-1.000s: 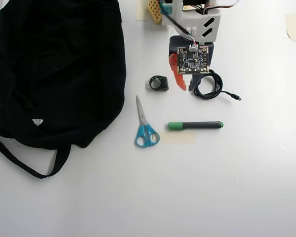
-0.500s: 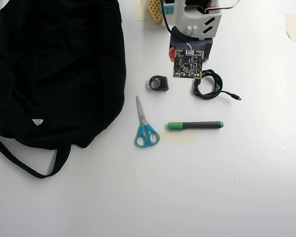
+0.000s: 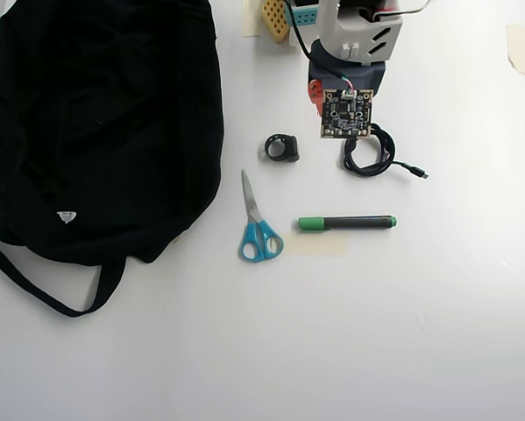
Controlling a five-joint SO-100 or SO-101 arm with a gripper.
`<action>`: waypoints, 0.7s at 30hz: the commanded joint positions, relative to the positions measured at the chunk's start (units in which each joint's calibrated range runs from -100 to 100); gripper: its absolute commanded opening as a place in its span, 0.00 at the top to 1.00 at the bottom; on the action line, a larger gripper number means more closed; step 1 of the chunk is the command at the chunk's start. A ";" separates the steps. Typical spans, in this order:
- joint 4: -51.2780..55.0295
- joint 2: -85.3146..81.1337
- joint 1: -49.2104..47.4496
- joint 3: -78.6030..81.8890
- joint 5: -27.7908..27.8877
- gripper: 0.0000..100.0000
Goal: Put the green marker into the black bag
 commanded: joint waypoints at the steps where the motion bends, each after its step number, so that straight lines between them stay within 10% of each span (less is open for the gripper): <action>1: 1.35 -0.45 0.08 -1.75 0.33 0.98; 21: 2.64 -1.20 0.31 -2.56 3.90 0.98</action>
